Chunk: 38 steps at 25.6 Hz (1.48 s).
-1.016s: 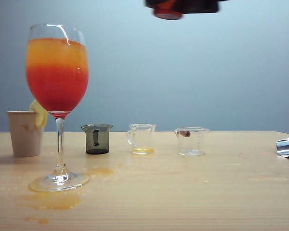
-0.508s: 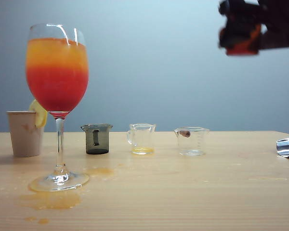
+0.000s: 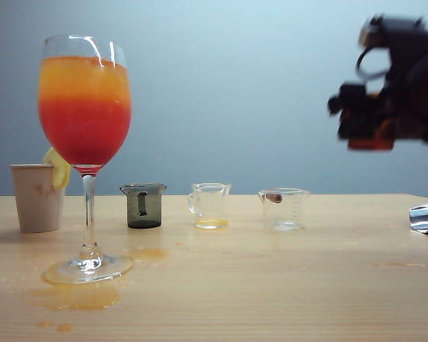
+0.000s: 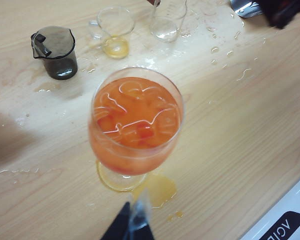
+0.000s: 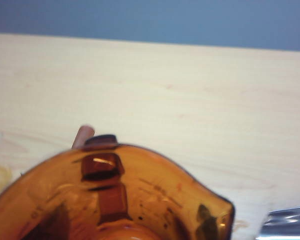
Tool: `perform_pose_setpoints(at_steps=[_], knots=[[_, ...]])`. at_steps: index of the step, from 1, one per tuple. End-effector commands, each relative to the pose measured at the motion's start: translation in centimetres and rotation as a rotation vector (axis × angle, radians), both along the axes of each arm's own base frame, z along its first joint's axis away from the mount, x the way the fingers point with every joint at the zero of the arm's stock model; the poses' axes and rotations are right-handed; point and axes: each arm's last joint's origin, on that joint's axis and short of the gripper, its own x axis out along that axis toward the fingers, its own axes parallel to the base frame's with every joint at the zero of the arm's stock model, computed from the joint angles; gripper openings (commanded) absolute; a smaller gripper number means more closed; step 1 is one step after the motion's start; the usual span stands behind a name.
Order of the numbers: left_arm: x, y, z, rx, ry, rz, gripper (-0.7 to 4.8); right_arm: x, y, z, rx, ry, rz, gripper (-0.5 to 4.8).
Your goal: Pick up the fourth measuring cup from the left, pour the grenadine inside into the goblet, and finally put the measuring cup back in its original place.
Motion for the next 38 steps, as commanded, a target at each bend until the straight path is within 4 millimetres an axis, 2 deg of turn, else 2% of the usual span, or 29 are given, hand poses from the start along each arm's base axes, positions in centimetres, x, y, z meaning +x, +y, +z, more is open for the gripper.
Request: perform_pose_setpoints(at_steps=[1,4,7,9,13,15,27,32,34,35,36,38], knots=[[0.0,0.0,0.2,-0.005,-0.009,-0.003,-0.02,1.2,0.4,-0.8,0.022,-0.056,-0.012,3.19],[0.0,0.0,0.2,-0.005,-0.009,-0.003,-0.02,3.0,0.3,-3.5,0.024,-0.078,-0.056,3.19],[0.0,0.0,0.1,-0.005,-0.009,-0.003,-0.02,4.1,-0.2,-4.9,0.022,-0.076,-0.086,3.18],[0.0,0.0,0.2,-0.005,-0.009,-0.003,-0.02,4.9,-0.5,-5.5,0.017,-0.063,-0.102,3.19],[0.0,0.0,0.2,-0.005,-0.009,-0.003,-0.02,7.9,-0.9,-6.4,0.015,-0.052,-0.119,3.18],[0.0,0.0,0.2,-0.005,-0.010,-0.002,-0.02,8.5,-0.8,-6.6,0.014,-0.053,-0.119,3.18],[0.0,0.0,0.2,-0.005,-0.009,-0.003,-0.02,9.1,-0.5,-9.1,-0.064,0.010,-0.070,3.14],[0.0,0.0,0.2,-0.005,-0.010,-0.002,-0.02,9.1,-0.4,-9.0,-0.056,-0.004,-0.057,3.17],[0.0,0.0,0.2,-0.005,-0.009,-0.003,-0.02,9.1,-0.4,-9.0,-0.056,-0.004,-0.057,3.46],[0.0,0.0,0.2,-0.005,-0.009,-0.003,-0.02,9.1,-0.4,-9.0,-0.055,-0.004,-0.057,4.39],[0.0,0.0,0.2,-0.005,-0.010,-0.002,-0.02,9.1,-0.5,-9.1,-0.056,-0.003,-0.057,4.79],[0.0,0.0,0.2,-0.005,-0.009,-0.003,-0.02,8.7,-0.5,-9.1,-0.053,0.004,-0.035,4.79]])
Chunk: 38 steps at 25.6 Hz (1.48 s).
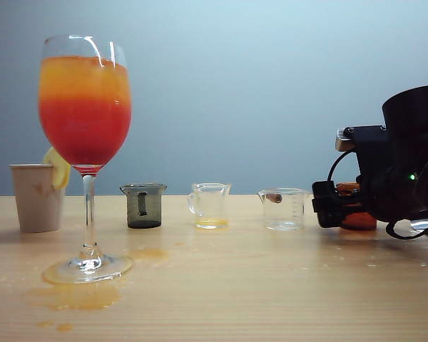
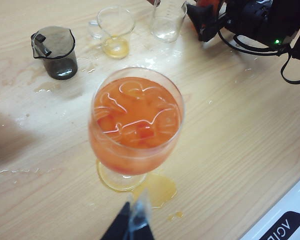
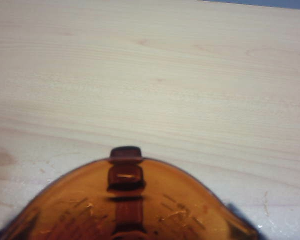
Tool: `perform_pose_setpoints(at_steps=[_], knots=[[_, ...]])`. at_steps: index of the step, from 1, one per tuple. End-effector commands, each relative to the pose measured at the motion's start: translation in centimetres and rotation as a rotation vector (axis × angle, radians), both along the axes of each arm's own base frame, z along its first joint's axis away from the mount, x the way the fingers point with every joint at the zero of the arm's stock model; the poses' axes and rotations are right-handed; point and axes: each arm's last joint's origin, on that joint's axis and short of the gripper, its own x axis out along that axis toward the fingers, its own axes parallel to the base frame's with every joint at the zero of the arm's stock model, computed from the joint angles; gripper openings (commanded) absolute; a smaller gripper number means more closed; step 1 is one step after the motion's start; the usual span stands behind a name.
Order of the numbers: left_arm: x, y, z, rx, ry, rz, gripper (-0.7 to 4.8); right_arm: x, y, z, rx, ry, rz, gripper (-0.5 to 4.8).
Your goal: Pick up the fourth measuring cup from the left, pour the grenadine inside into the goblet, and finally put the measuring cup back in its original place.
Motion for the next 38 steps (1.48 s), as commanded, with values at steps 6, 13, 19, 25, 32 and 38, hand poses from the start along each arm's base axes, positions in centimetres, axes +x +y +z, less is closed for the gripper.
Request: perform_pose_setpoints(at_steps=[6,13,19,25,32,38], knots=[[0.0,0.0,0.2,-0.005,-0.009,-0.003,-0.02,-2.0,-0.5,0.7,0.013,-0.031,0.021,4.79],[0.0,0.0,0.2,-0.005,-0.009,-0.003,-0.02,-5.1,-1.3,2.3,0.036,-0.055,0.040,4.79],[0.0,0.0,0.2,-0.005,-0.010,-0.002,-0.02,-9.3,-2.3,5.3,0.091,-0.023,0.095,-0.09],[0.0,0.0,0.2,-0.005,-0.009,-0.003,-0.02,-13.5,-3.4,10.3,0.127,-0.039,0.109,-0.02],[-0.1,0.1,0.2,-0.005,-0.012,0.000,-0.02,-18.6,-4.9,12.3,0.145,-0.017,0.104,-0.02],[-1.3,0.8,0.7,-0.025,-0.068,0.016,-0.02,-22.2,-5.9,13.3,0.174,-0.107,0.102,-0.02]])
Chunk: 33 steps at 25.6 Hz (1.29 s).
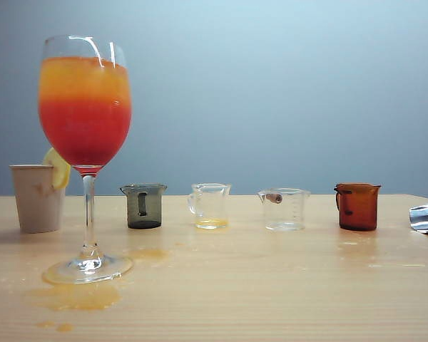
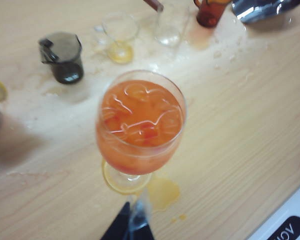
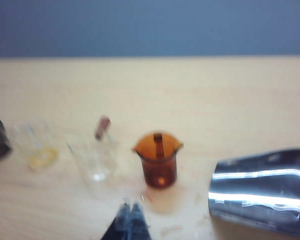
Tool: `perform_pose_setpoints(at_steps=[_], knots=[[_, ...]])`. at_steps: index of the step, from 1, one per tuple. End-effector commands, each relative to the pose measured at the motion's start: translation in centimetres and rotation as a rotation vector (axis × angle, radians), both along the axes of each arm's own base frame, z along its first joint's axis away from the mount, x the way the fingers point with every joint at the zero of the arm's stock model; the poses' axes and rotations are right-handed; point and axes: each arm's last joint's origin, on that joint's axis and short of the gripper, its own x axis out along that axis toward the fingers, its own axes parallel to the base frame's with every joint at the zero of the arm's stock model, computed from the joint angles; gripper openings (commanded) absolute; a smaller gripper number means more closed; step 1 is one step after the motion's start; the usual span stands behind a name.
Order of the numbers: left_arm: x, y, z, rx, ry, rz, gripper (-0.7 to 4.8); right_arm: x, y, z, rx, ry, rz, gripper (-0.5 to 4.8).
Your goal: Pick up the fourth measuring cup from the left, pour the grenadine inside into the goblet, and finally put the measuring cup back in its original place.
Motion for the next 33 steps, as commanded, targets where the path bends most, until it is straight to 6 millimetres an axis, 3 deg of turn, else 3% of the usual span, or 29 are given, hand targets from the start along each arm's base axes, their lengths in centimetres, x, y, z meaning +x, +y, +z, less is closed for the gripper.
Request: perform_pose_setpoints(at_steps=[1,4,9,13,18,21,24,28,30,33], knots=[[-0.7,0.4,0.4,-0.021,-0.038,0.000,-0.02,-1.5,-0.4,0.2,0.015,-0.027,-0.003,-0.02],[-1.6,1.6,0.8,-0.050,-0.084,0.065,-0.02,-2.5,-0.8,0.0,0.014,-0.031,-0.036,-0.02],[-1.9,3.5,0.9,-0.059,-0.123,0.267,-0.02,-2.5,-0.9,0.0,0.031,-0.025,-0.073,-0.02],[-3.3,4.8,-0.3,-0.074,-0.226,0.431,-0.02,-2.7,-1.2,0.1,0.030,-0.039,-0.140,-0.01],[-4.3,5.1,-3.4,-0.081,-0.267,0.480,-0.02,-2.8,-1.0,-0.3,0.030,-0.004,-0.054,-0.02],[-3.8,5.3,-6.5,-0.074,-0.236,0.521,-0.02,-2.6,-1.1,-1.1,0.006,0.010,-0.124,-0.01],[-3.8,5.4,-6.6,-0.083,-0.307,0.550,-0.02,-1.8,-0.9,-2.1,0.041,-0.086,-0.128,-0.02],[-3.9,5.3,-7.6,-0.119,-0.430,0.528,-0.02,-1.6,-0.6,-4.1,0.018,0.015,-0.042,0.00],[-4.0,5.3,-8.6,-0.127,-0.464,0.527,-0.02,-1.7,-0.6,-4.5,0.007,0.052,-0.040,0.00],[-3.3,5.3,-11.9,-0.120,-0.419,0.521,-0.02,-1.7,-0.6,-4.9,-0.005,0.087,-0.041,0.00]])
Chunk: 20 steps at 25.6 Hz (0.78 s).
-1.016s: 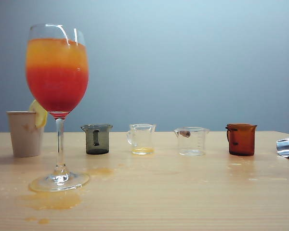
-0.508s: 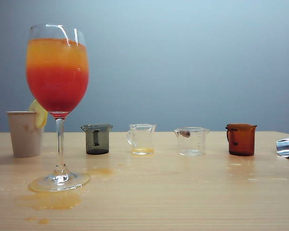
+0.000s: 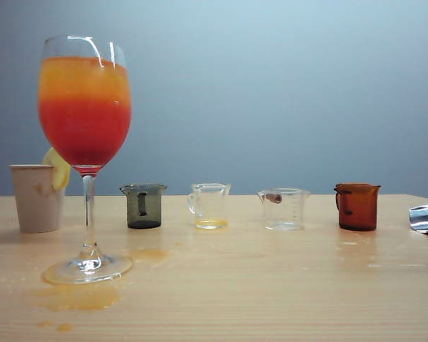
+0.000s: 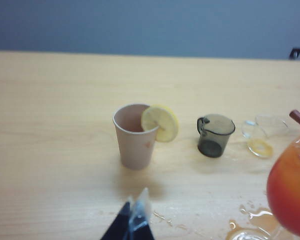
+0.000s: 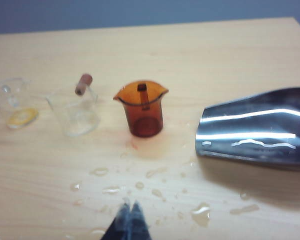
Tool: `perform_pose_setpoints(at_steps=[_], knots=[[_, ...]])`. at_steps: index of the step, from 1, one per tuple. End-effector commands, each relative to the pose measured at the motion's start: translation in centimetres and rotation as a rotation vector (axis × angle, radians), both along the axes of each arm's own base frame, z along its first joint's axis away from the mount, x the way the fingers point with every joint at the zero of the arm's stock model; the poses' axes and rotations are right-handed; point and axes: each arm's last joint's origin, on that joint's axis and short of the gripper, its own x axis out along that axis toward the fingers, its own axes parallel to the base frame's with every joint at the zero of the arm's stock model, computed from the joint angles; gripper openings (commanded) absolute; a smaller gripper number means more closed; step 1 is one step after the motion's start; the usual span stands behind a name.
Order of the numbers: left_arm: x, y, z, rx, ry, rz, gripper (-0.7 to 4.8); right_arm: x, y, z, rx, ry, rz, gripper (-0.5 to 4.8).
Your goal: Pick up the fourth measuring cup from the left, pour the grenadine inside into the goblet, and finally put the measuring cup back in its original place.
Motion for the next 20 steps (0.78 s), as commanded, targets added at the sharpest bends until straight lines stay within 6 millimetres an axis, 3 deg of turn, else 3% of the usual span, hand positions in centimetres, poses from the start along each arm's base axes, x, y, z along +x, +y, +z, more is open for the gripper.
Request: perform_pose_setpoints(at_steps=[1,7,14,16,20], knots=[[1.4,0.0,-3.7,-0.005,0.085,-0.012,-0.02,-0.1,0.0,0.0,-0.004,0.013,0.002,0.00],[3.3,0.1,-9.8,0.008,0.226,-0.013,-0.02,-0.1,0.0,0.0,-0.004,0.015,0.001,0.00],[3.9,0.1,-9.7,0.016,0.109,-0.017,-0.01,-0.2,-0.4,-0.1,0.002,-0.002,-0.026,0.00],[4.6,0.1,-9.5,0.023,-0.038,-0.014,-0.02,-0.3,-1.3,-0.9,0.010,-0.033,-0.113,0.00],[4.6,0.2,-9.4,0.024,-0.051,-0.012,-0.02,0.3,-2.5,-2.8,0.002,0.003,-0.251,0.00]])
